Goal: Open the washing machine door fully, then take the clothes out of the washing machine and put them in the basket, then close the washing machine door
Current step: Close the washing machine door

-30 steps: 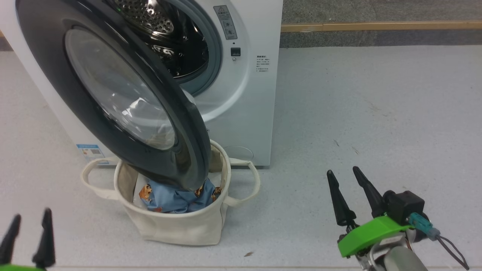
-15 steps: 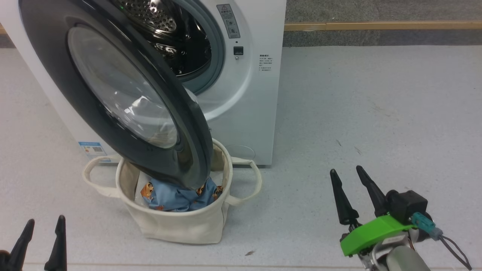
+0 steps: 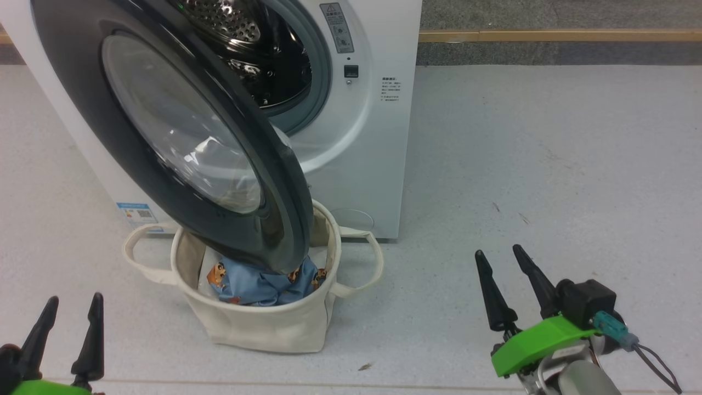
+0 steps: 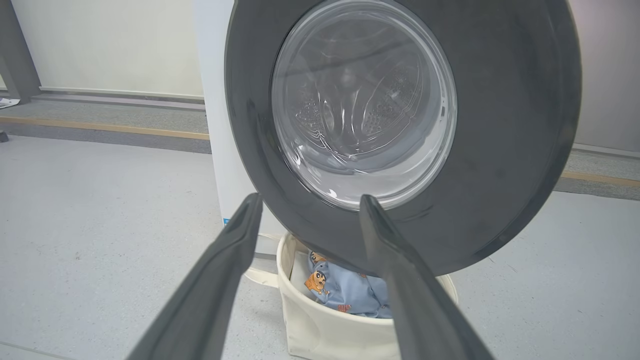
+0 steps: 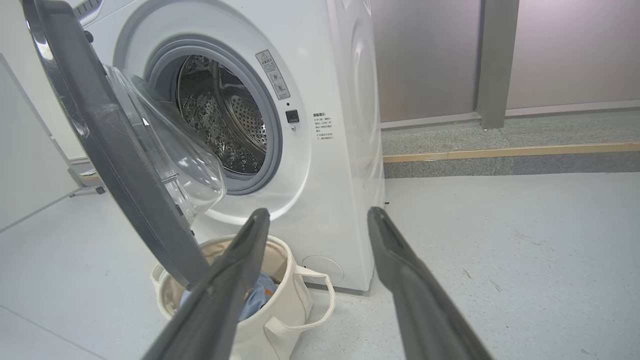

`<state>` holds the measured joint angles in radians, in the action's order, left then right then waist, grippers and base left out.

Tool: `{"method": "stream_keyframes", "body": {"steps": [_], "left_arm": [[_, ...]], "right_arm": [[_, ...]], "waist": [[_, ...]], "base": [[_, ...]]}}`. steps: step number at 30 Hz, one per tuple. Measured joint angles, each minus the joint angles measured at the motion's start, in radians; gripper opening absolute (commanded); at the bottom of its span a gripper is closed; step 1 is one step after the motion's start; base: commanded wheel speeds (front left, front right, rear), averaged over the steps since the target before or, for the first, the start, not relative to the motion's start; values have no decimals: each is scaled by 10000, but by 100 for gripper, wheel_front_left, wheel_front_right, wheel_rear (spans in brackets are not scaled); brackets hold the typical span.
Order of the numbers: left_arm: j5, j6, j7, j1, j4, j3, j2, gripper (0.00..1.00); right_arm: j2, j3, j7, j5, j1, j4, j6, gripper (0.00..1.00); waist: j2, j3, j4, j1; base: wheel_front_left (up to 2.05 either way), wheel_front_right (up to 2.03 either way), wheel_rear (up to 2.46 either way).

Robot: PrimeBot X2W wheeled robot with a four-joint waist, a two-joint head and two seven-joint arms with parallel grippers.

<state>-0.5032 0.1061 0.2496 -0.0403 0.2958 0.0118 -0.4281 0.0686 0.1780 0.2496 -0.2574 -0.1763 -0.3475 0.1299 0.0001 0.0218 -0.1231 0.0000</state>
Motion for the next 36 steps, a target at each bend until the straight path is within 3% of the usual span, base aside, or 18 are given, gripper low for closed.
{"method": "stream_keyframes", "body": {"steps": [3,5,20,29,36], "left_arm": [[98,8,0,-71,79,29,4,100],[104,13,0,-110,130,50,52,100],[451,98,0,-702,479,673,456,100],[633,176,0,-1293,811,1467,928,100],[807,178,0,-1682,1129,2044,1254,100]], "right_arm": [[8,15,0,-10,0,-35,0,98],[13,38,0,-35,0,-88,0,0],[46,121,0,-86,-984,320,0,0],[336,1643,0,-880,-2059,447,0,0],[219,2123,-31,-949,-3208,65,0,0]], "waist": [[0,-9,42,0],[0,-15,79,0],[0,-133,683,0],[0,-68,1724,0],[0,-35,2719,0]], "base": [[0,0,0],[0,0,0],[0,0,0],[0,0,0],[0,0,0]]}}
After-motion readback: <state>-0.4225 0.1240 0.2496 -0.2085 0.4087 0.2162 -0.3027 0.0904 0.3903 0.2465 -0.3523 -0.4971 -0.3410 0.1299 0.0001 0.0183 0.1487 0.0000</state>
